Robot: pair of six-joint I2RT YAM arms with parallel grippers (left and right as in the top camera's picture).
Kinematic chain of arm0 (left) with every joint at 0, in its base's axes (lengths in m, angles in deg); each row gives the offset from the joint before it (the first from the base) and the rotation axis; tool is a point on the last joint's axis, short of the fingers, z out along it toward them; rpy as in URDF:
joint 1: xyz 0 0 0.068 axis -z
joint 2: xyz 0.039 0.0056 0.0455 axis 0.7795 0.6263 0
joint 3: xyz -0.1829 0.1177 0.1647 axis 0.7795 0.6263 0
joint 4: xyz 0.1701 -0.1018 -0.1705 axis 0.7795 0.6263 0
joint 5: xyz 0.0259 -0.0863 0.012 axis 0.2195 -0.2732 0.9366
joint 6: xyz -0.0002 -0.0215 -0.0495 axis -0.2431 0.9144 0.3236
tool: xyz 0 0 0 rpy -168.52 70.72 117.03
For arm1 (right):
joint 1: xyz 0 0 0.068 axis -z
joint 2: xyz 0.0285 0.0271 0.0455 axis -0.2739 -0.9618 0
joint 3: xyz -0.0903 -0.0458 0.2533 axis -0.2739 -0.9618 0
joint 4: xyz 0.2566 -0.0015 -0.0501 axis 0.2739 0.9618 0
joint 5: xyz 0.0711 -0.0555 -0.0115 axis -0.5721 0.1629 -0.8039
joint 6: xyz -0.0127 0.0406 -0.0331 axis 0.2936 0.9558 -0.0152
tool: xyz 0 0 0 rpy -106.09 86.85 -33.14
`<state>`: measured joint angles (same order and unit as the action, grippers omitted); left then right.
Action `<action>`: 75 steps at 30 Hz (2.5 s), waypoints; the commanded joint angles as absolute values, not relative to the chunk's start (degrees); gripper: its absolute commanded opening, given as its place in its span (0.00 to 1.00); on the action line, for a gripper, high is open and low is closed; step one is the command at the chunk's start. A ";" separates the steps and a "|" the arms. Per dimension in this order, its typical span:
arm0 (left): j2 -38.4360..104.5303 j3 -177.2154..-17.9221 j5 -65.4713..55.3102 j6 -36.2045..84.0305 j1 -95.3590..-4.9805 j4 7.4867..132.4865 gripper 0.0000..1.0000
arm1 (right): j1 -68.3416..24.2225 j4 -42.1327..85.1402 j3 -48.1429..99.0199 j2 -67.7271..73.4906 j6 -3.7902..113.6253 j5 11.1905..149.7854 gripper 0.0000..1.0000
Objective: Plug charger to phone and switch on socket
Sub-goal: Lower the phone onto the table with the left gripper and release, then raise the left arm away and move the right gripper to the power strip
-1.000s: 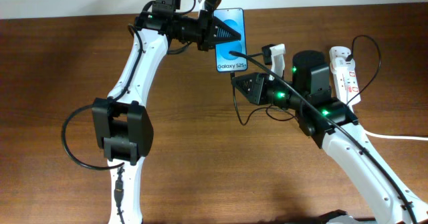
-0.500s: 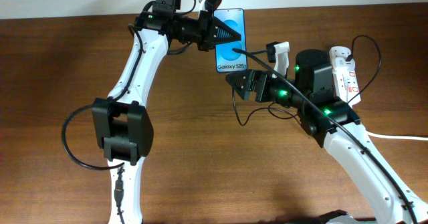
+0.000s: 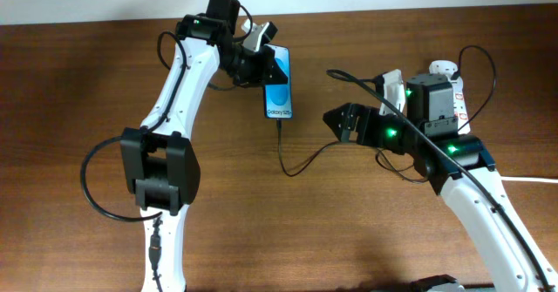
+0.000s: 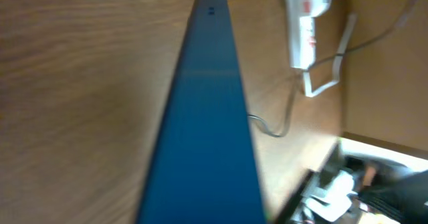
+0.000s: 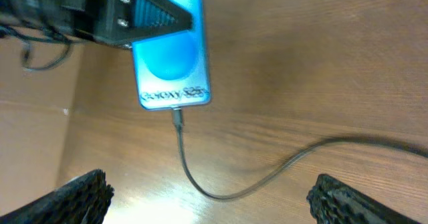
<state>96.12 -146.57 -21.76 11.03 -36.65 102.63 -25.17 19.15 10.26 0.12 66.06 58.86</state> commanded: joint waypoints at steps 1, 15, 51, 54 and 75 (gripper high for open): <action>96.51 -143.82 -17.87 8.56 -36.76 101.89 0.00 | -24.89 21.16 11.13 0.88 63.68 62.29 0.98; 98.19 -135.73 -15.11 9.28 -36.76 94.52 0.00 | -24.87 22.80 10.98 -0.71 63.70 62.69 0.98; 104.90 -135.75 6.29 9.45 -36.76 96.38 0.80 | -24.87 23.07 10.98 -0.71 62.20 62.90 0.98; 104.90 -135.75 8.12 9.48 -36.76 96.42 0.81 | -24.87 23.09 10.98 -0.71 61.76 62.90 0.98; 76.03 -155.40 23.95 5.39 -39.86 114.98 0.99 | 14.10 56.77 40.40 1.58 48.95 72.76 0.99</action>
